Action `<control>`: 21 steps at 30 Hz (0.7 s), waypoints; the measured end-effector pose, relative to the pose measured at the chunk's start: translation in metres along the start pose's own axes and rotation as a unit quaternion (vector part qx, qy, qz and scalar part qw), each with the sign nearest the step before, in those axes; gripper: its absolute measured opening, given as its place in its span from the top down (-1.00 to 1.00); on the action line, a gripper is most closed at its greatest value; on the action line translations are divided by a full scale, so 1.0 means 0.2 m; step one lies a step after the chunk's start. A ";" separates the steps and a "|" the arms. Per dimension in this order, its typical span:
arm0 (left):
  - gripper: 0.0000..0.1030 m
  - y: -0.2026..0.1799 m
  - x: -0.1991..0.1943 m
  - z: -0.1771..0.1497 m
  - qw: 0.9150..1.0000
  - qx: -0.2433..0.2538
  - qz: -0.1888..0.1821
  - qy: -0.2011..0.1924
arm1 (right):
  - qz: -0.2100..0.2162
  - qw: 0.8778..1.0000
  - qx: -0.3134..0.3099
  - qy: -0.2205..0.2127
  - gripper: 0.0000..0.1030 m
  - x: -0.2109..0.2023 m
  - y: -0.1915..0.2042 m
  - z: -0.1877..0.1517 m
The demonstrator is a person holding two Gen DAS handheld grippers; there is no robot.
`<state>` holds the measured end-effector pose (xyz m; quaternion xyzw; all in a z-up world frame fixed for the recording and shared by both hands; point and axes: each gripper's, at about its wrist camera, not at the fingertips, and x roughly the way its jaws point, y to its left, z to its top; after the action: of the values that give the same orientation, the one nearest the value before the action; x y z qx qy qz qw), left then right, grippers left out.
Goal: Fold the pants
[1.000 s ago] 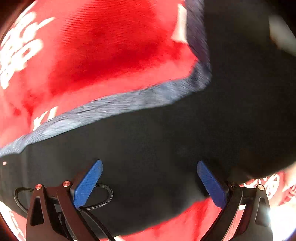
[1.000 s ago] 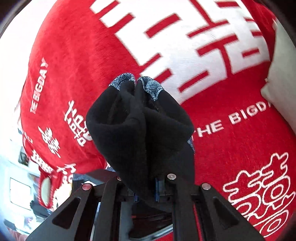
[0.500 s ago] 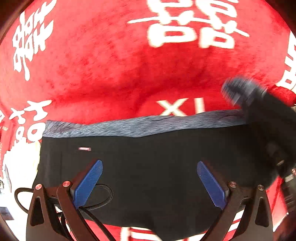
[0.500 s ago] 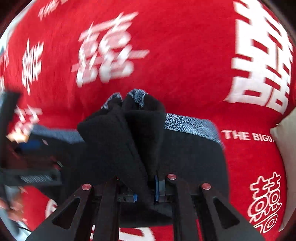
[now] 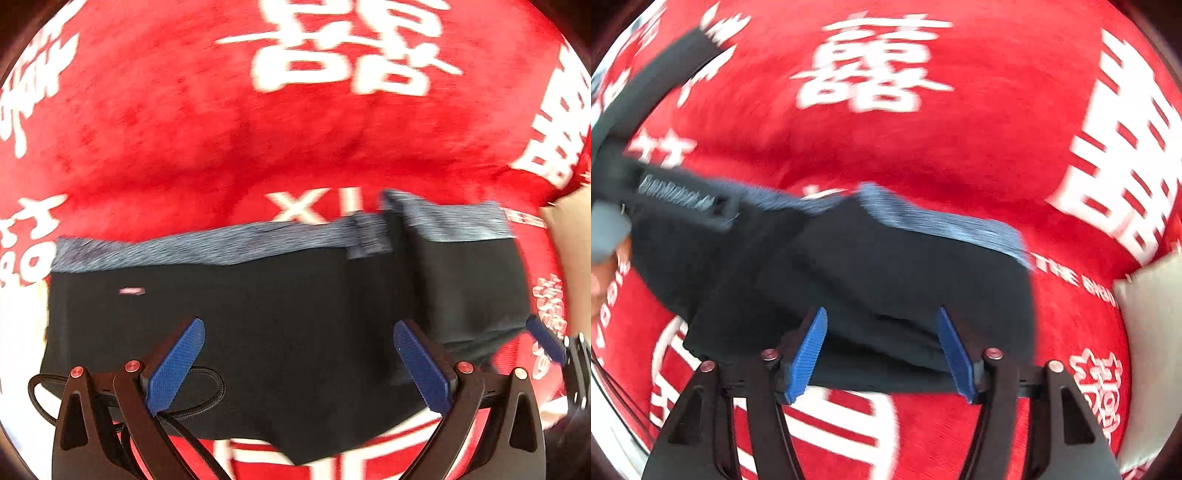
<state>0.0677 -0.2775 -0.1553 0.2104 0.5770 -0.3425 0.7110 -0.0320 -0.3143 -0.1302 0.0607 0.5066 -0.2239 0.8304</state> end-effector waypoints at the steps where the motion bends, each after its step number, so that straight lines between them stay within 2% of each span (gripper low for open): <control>1: -1.00 -0.04 -0.01 0.01 1.000 0.005 -0.010 0.000 | -0.007 1.000 0.026 0.002 -0.33 -0.02 -0.09 0.00; 4: -1.00 -0.14 -0.03 0.06 0.999 0.011 -0.037 -0.004 | -0.007 0.996 0.086 0.014 -0.35 0.00 -0.29 0.01; 7: -1.00 -0.20 -0.01 0.09 0.999 0.015 -0.052 0.001 | 0.023 0.990 0.131 0.044 -0.35 0.09 -0.45 -0.01; 8: -0.94 -0.22 0.00 0.09 0.998 0.017 -0.058 0.005 | 0.035 0.988 0.140 0.053 -0.35 0.12 -0.47 -0.03; 9: -0.75 -0.24 0.02 0.09 0.998 0.020 -0.061 0.011 | 0.042 0.986 0.145 0.064 -0.34 0.15 -0.48 -0.05; 10: -0.69 -0.25 0.04 0.09 0.997 0.023 -0.066 0.021 | 0.043 0.986 0.148 0.069 -0.34 0.17 -0.48 -0.07; 14: -0.30 -0.28 0.08 0.07 0.995 0.025 -0.084 0.047 | 0.049 0.986 0.148 0.063 -0.35 0.15 -0.48 -0.09; 18: -0.25 -0.32 0.10 0.06 0.992 0.033 -0.109 0.060 | 0.063 0.983 0.160 0.062 -0.36 0.16 -0.50 -0.11; 20: -0.25 -0.35 0.12 0.06 0.991 0.043 -0.106 0.067 | 0.071 0.982 0.167 0.060 -0.36 0.16 -0.52 -0.12; 21: -0.11 -0.35 0.14 0.07 0.991 0.045 -0.107 0.072 | 0.072 0.981 0.168 0.059 -0.36 0.16 -0.53 -0.12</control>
<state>0.0277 -0.3412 -0.1719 0.2033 0.6300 -0.4257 0.6170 -0.0851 -0.4099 -0.1554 0.2487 0.5044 -0.2412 0.7909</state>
